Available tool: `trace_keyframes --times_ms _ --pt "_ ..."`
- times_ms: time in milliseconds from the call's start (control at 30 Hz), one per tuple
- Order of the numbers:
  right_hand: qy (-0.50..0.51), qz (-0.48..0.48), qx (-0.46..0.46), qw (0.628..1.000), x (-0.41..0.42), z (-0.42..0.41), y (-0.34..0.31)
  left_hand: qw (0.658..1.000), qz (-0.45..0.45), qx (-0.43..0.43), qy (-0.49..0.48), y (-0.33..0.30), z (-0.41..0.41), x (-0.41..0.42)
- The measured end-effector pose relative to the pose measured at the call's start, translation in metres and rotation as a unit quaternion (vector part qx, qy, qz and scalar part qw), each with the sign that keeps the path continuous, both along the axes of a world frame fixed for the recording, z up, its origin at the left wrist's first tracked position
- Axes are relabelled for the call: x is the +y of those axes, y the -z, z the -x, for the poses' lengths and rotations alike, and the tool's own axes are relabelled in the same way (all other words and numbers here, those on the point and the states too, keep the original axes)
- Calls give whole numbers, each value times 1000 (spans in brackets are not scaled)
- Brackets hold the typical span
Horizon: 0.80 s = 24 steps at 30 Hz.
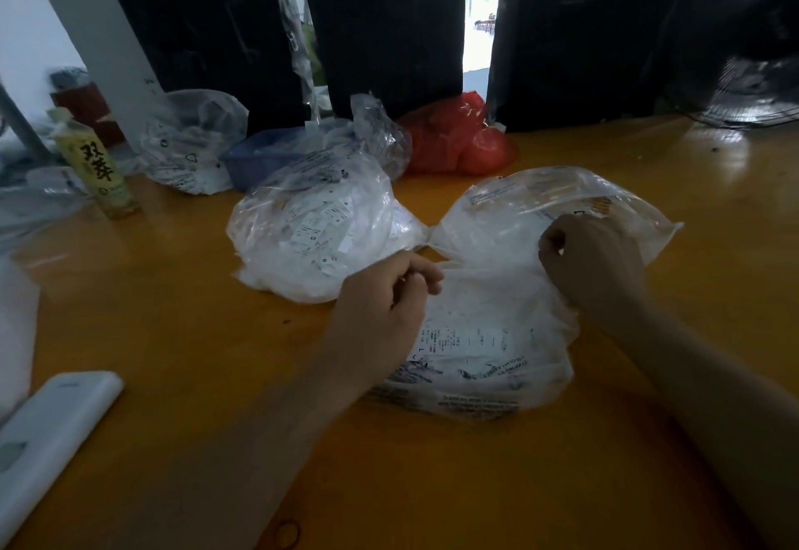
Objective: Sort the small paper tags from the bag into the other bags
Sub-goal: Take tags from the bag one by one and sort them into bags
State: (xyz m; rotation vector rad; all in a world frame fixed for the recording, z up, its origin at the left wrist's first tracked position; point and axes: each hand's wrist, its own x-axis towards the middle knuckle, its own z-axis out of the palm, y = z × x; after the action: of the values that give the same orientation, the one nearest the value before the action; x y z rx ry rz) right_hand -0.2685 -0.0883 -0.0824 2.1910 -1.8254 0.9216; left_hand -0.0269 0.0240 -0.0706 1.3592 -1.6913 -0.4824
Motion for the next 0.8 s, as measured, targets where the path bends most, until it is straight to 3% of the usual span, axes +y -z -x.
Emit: trace_keyframes --times_ms 67,133,300,400,533,633,800 --pt "0 35 -51 998 1 1 -4 992 -96 78 6 1 -2 -3" --pt "-17 61 -85 994 3 2 -6 981 -136 139 10 0 -5 -6" --pt "-86 68 -107 988 16 -9 -12 970 -160 179 30 4 -13 -8" --pt "-135 84 -133 978 31 -19 -19 950 -171 257 46 8 -15 -7" --pt "-267 69 -44 960 52 -33 -25 894 -219 379 97 5 -13 -6" --pt "-313 54 41 947 60 -44 -24 866 -229 424 132 2 -14 -5" --pt "-317 47 73 944 65 -51 -22 890 -209 394 90 5 -13 -2"
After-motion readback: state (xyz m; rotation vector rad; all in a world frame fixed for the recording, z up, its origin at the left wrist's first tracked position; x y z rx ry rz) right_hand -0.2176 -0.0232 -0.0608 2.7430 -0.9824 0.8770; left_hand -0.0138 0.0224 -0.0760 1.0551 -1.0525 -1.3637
